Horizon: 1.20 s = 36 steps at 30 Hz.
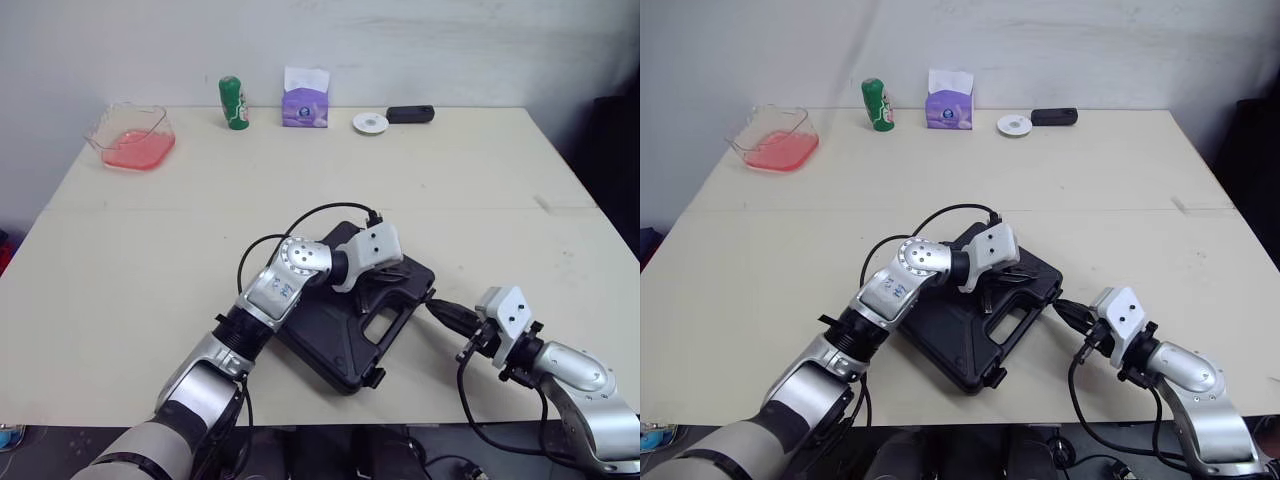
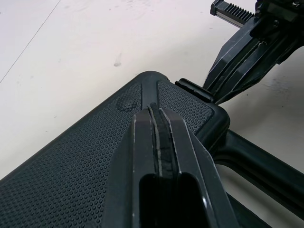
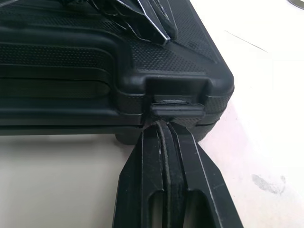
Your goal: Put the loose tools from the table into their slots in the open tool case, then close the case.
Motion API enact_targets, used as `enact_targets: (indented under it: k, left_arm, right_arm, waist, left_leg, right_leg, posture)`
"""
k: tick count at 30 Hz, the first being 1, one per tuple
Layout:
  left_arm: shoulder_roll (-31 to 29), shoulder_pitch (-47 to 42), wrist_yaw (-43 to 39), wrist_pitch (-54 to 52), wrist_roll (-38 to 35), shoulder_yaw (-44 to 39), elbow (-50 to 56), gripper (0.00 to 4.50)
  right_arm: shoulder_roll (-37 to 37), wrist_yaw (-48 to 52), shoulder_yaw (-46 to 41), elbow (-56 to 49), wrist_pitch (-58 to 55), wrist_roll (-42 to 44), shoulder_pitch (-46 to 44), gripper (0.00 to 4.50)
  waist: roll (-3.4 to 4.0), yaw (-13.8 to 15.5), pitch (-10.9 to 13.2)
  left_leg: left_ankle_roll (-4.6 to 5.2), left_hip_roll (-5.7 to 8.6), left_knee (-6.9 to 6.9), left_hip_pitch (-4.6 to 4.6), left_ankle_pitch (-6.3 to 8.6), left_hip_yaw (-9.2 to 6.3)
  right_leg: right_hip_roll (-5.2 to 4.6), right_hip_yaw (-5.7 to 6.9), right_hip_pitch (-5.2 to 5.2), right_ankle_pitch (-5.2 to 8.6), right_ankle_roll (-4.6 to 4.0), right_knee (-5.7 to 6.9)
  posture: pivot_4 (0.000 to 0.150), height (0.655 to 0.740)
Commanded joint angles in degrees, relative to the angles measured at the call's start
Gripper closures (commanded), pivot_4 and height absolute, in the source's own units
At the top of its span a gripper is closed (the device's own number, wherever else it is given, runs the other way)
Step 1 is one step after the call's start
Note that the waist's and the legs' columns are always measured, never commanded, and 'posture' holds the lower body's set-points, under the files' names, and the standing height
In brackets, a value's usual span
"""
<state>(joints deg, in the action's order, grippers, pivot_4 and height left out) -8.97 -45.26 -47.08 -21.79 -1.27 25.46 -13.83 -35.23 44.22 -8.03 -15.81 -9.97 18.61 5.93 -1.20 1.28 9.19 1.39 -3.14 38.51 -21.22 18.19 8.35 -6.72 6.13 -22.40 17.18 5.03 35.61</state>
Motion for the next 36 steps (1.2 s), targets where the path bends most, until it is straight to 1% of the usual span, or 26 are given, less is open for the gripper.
enact_targets:
  k: [1,10,17,24,31,36]
  left_arm:
    - [-1.1,3.3,-0.6,-3.6,3.3,3.6,-4.3,4.39]
    - [-1.4,3.6,-0.6,-4.2,3.5,4.0,-4.8,4.39]
    - [-1.2,4.9,0.5,-6.8,2.9,3.2,-4.4,4.39]
    - [-2.3,5.8,1.0,-7.3,3.5,3.1,-3.3,4.39]
    - [-3.5,6.3,0.8,-7.8,3.4,2.9,-2.2,4.39]
    - [-3.5,6.3,0.7,-5.0,2.9,2.2,-1.2,4.39]
  right_arm:
    - [0.2,0.4,-0.5,-0.9,1.2,0.7,-1.6,4.5]
    - [0.1,1.7,0.4,-0.6,-0.6,1.4,-6.0,4.5]
    - [0.4,2.3,1.2,-1.1,-2.6,2.0,-8.3,4.5]
    - [0.6,2.2,3.3,0.8,-4.0,1.4,-11.0,4.5]
    - [-1.2,3.7,-0.7,-0.2,-3.2,3.5,-8.9,4.5]
    - [-3.3,5.3,-4.4,-1.6,-3.6,5.5,-4.2,4.5]
  waist:
    - [0.03,0.0,0.0]
    - [0.05,-0.4,0.0]
    - [0.03,-1.3,-0.3]
    - [0.05,-1.3,-0.4]
    - [0.07,-1.3,-0.4]
    - [0.09,-1.3,-0.4]
  left_leg:
    - [-0.01,-0.02,0.0,0.0,0.01,0.0]
    - [-0.06,-0.11,0.0,0.02,0.01,0.03]
    - [-0.11,-0.15,-0.12,0.09,0.02,0.03]
    - [-0.15,-0.16,-0.23,0.12,0.01,0.01]
    - [-0.19,-0.23,-0.27,0.13,0.03,0.01]
    - [-0.23,-0.32,-0.29,0.13,0.05,0.01]
  right_leg:
    - [0.0,-0.01,0.0,0.0,-0.01,0.0]
    - [0.04,-0.07,-0.03,0.03,-0.05,0.03]
    - [0.03,-0.13,-0.01,0.05,-0.1,0.02]
    - [0.01,-0.17,0.0,0.07,-0.14,-0.02]
    - [0.0,-0.18,0.0,0.1,-0.18,-0.04]
    - [0.01,-0.18,-0.01,0.12,-0.21,-0.07]
  posture:
    - [0.15,0.74]
    - [0.15,0.74]
    - [0.15,0.74]
    - [0.15,0.74]
    - [0.15,0.74]
    - [0.15,0.74]
